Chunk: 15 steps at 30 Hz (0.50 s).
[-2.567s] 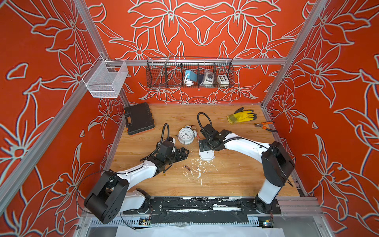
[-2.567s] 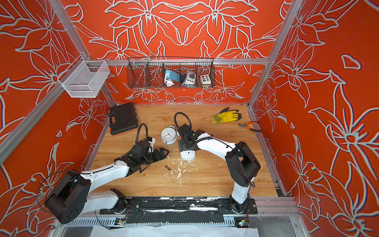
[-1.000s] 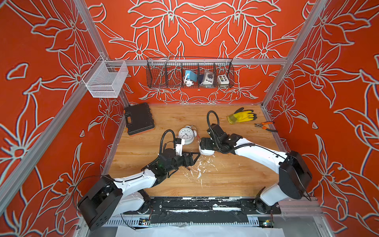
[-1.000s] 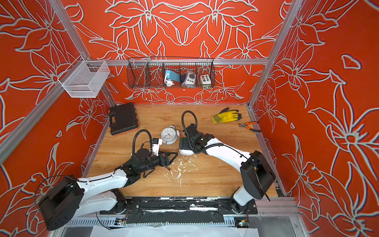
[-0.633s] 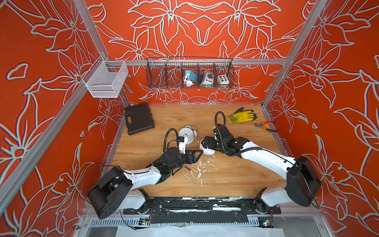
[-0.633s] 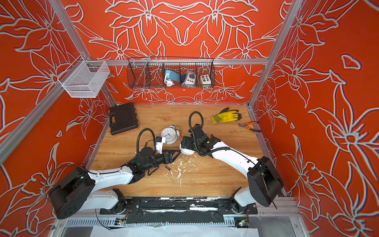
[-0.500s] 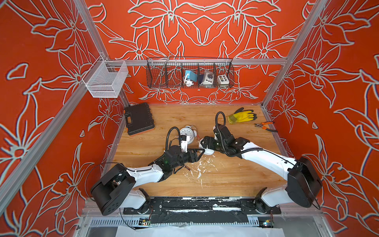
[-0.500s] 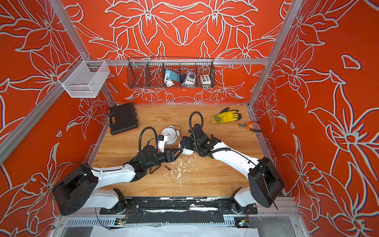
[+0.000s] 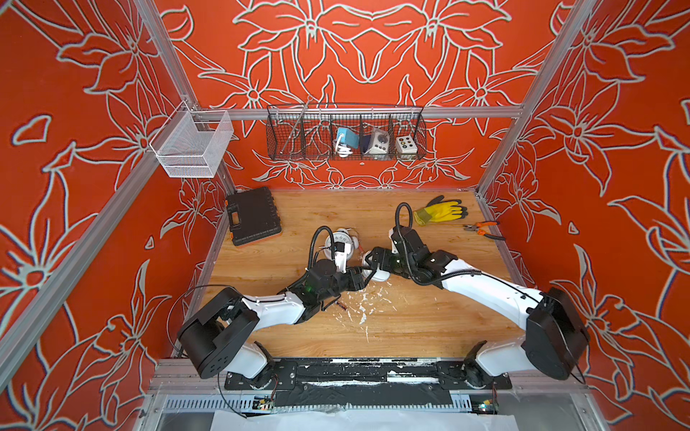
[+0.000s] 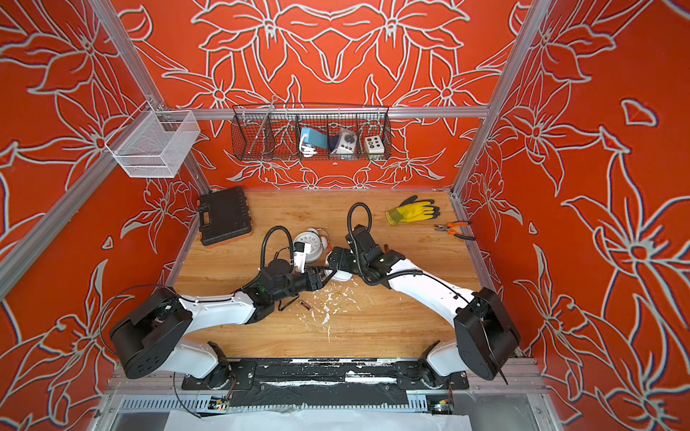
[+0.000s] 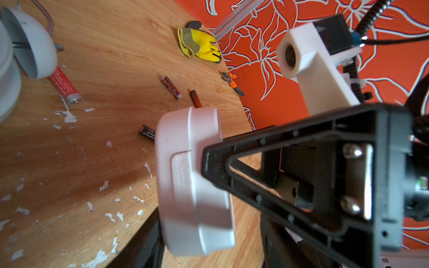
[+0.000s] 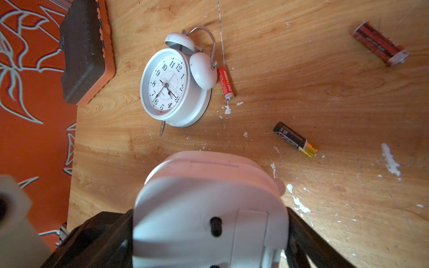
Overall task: Insert the battery into the alarm
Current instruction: Adjust the alarm at the center of the board.
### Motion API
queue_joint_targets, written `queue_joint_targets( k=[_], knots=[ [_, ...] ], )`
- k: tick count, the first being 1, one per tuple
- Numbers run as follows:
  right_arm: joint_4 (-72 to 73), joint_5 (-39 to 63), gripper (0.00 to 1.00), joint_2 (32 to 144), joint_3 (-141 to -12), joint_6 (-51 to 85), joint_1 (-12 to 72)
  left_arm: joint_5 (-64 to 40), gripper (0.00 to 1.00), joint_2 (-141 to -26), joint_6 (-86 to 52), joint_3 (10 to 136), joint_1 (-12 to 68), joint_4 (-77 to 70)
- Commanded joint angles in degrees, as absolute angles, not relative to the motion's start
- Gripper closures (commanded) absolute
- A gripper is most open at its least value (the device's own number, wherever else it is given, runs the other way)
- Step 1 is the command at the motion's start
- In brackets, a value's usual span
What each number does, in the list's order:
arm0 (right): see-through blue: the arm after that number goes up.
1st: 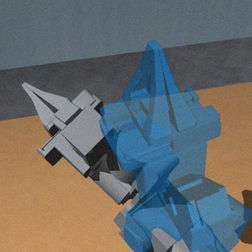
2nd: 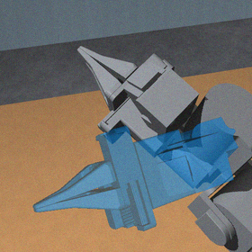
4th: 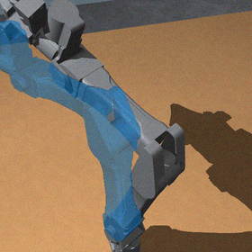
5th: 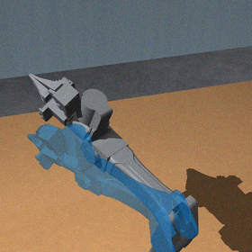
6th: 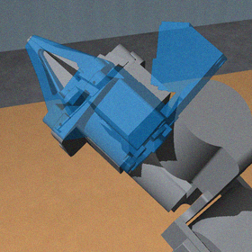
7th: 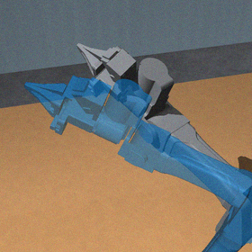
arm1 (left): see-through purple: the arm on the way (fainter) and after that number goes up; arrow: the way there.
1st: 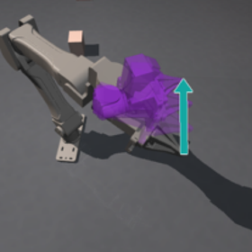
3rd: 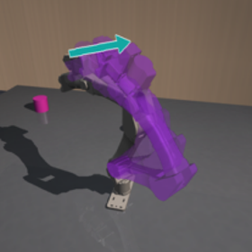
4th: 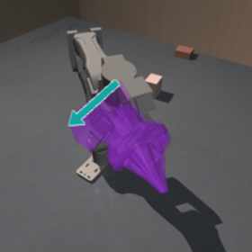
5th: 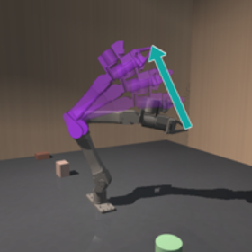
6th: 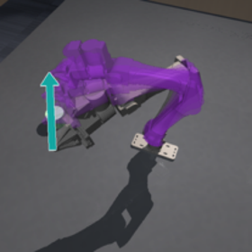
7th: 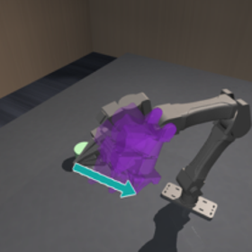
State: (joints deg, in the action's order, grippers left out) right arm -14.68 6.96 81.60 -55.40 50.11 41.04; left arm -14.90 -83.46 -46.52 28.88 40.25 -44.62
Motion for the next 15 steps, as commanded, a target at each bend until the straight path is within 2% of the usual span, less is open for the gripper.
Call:
queue_joint_targets(
  k=[1,10,15],
  knots=[
    [-12.30,7.95,0.19,79.99,-54.93,50.35,41.20,-15.42,0.43,-84.24,-46.91,30.10,40.61,-44.82],
    [-13.06,7.65,0.18,79.68,-54.78,49.47,41.13,-13.89,0.68,-83.36,-46.10,30.00,40.53,-42.80],
    [-13.63,7.93,0.05,77.72,-54.33,46.58,40.38,-13.88,0.76,-83.19,-44.47,29.81,40.43,-42.13]
  ],
)
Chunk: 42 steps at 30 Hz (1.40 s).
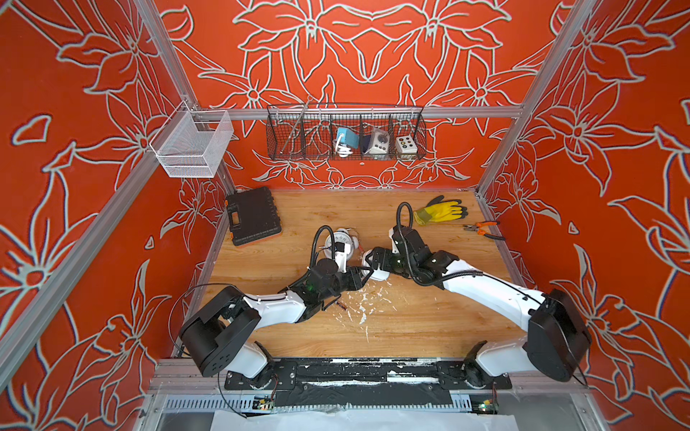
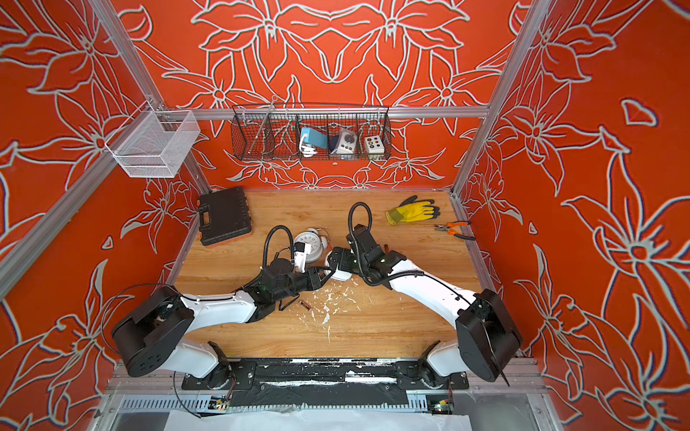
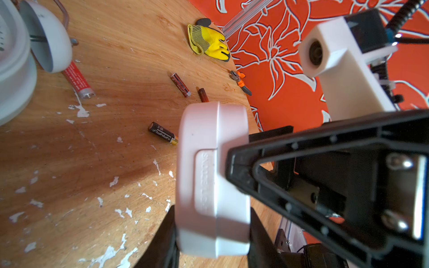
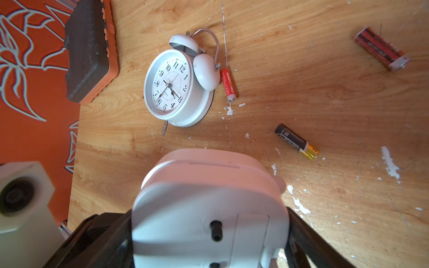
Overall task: Insert the battery into the alarm
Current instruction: Adjust the alarm at the center of the board.
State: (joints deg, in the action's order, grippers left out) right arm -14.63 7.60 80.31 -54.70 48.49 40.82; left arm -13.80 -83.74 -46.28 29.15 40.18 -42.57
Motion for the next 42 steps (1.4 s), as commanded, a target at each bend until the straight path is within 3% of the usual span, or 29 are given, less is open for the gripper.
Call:
queue_joint_targets(
  k=[1,12,19,23,30,42],
  knots=[
    [-13.67,8.30,0.03,77.02,-53.96,46.01,39.86,-13.97,0.77,-83.08,-43.69,29.82,40.28,-41.81],
    [-13.06,13.99,0.01,68.78,-47.77,44.19,31.50,-4.08,0.86,-77.74,-28.52,31.90,39.93,-29.56],
    [-11.78,18.07,0.03,69.70,-47.57,43.38,30.56,10.14,0.86,-74.07,-16.08,35.40,40.85,-18.37],
    [-9.23,26.23,0.04,73.18,-49.03,48.95,29.26,12.71,0.86,-72.06,-5.36,33.49,43.37,-22.37],
    [-4.53,40.30,0.02,75.83,-49.99,62.41,25.72,12.49,0.94,-68.70,15.11,27.17,46.75,-37.29],
    [16.89,60.73,0.08,81.35,-43.46,87.02,18.48,7.72,0.99,-69.19,33.30,26.37,49.88,-44.38]
  ],
)
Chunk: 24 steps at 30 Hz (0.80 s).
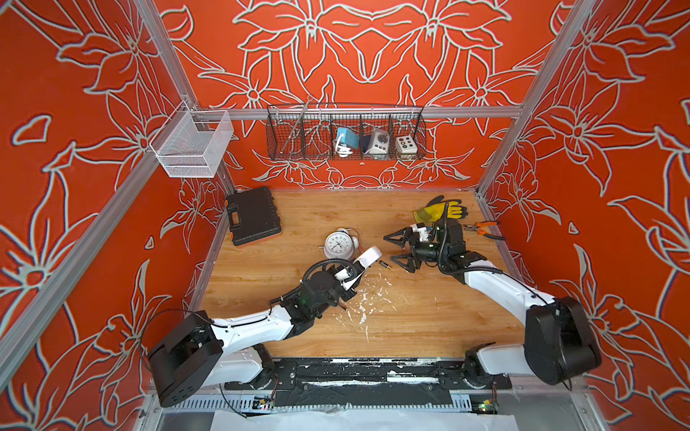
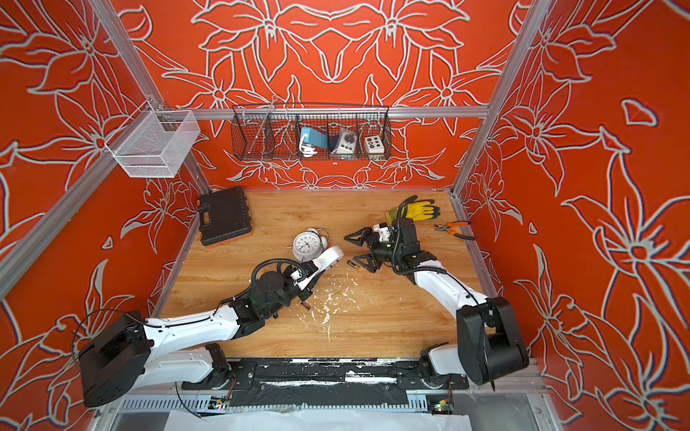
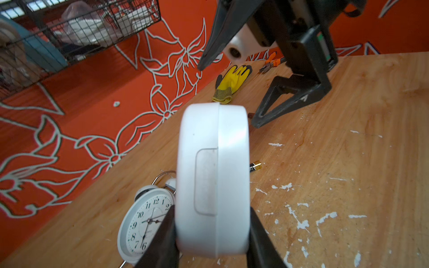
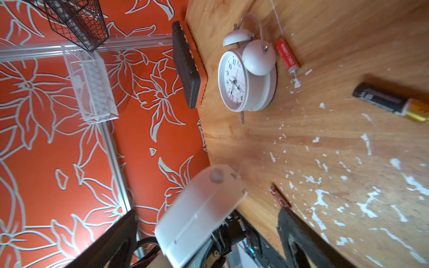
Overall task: Insert the battery into the alarm
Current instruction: Adjust the alarm at the center of the board.
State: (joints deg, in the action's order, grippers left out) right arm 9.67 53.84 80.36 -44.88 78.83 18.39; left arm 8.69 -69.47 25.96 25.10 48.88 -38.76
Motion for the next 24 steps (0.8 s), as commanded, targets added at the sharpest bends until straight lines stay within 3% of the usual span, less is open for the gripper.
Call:
queue_joint_targets(
  k=[1,10,19,24],
  knots=[
    [18.05,61.26,0.11,81.75,-43.27,87.89,18.46,8.00,0.99,-69.44,34.64,26.73,50.24,-44.26],
    [20.35,66.04,0.23,84.02,-43.16,90.40,18.46,12.44,0.99,-72.16,41.09,27.84,52.20,-44.09],
    [16.03,67.99,0.25,84.35,-43.53,87.69,18.46,15.22,0.99,-73.18,45.63,27.59,53.41,-44.09],
    [14.54,68.20,0.32,85.20,-44.04,86.35,18.43,17.47,0.99,-73.83,50.71,27.21,55.46,-44.99]
  ],
)
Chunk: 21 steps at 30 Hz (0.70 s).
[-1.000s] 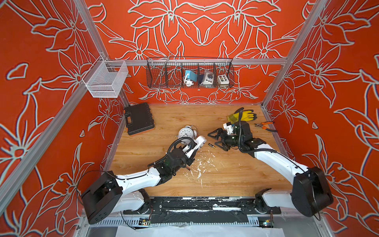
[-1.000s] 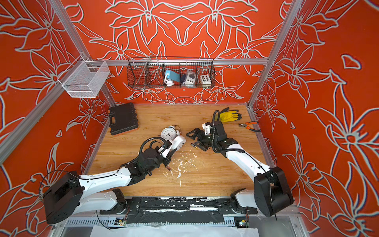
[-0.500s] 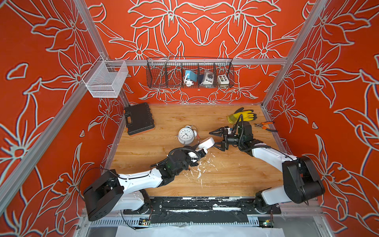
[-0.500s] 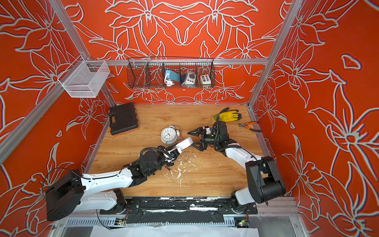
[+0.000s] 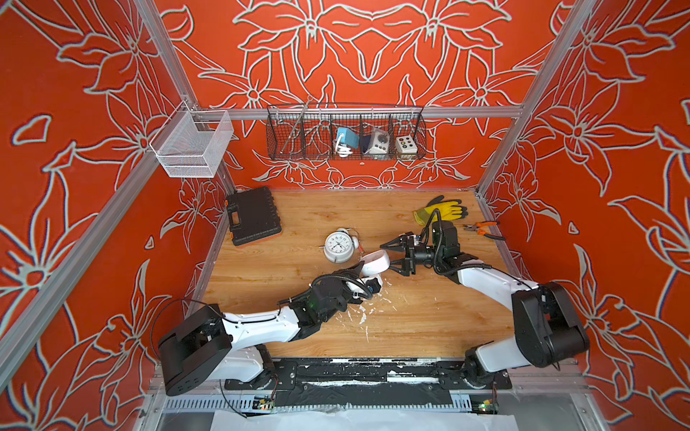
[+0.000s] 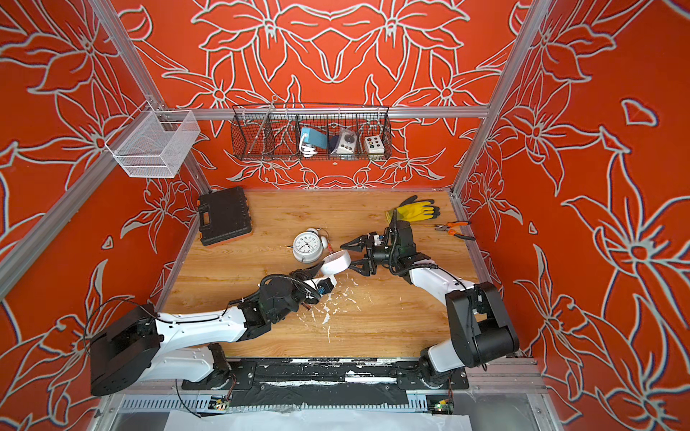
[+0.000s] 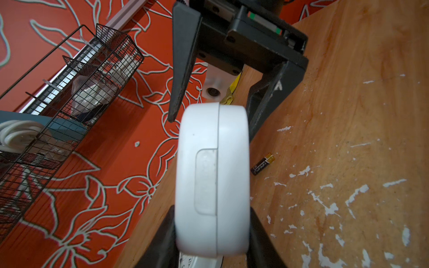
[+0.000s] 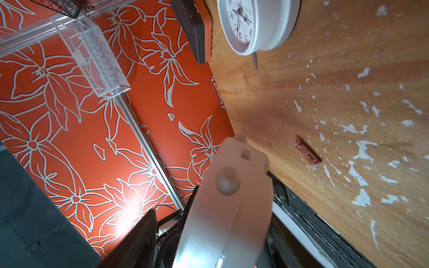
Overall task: Insert the battery into the alarm
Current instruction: Adjust the alarm at the center of the board.
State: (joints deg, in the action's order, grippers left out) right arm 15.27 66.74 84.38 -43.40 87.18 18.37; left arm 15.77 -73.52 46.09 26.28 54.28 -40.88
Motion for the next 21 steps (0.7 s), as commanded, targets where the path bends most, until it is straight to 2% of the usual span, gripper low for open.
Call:
queue_joint_targets(
  k=[1,7,11,14,17,19,20,21],
  knots=[
    [14.27,68.20,0.34,85.42,-44.03,86.14,18.39,18.06,0.99,-73.83,51.30,27.06,55.87,-45.61],
    [13.33,68.29,0.47,86.22,-44.05,85.09,18.37,19.02,0.98,-73.36,53.12,26.65,56.90,-45.48],
    [11.75,68.27,0.66,86.06,-44.18,84.04,18.37,20.78,0.97,-73.95,54.48,26.62,57.47,-45.99],
    [9.56,68.22,0.73,85.82,-44.65,82.44,18.37,22.24,0.93,-75.03,55.37,26.64,57.90,-46.78],
    [7.97,67.74,0.77,85.55,-45.00,81.32,18.37,22.68,0.81,-75.50,54.10,26.84,58.10,-47.46],
    [7.03,67.10,0.78,85.25,-45.27,80.44,18.29,22.48,0.69,-75.34,51.53,27.33,58.10,-46.67],
    [6.38,66.69,0.79,85.11,-45.50,79.76,18.28,22.44,0.62,-75.17,50.04,27.46,58.12,-46.33],
    [5.80,66.25,0.79,84.98,-45.74,79.20,18.24,22.48,0.45,-74.94,48.14,27.52,58.10,-46.23]
  ],
)
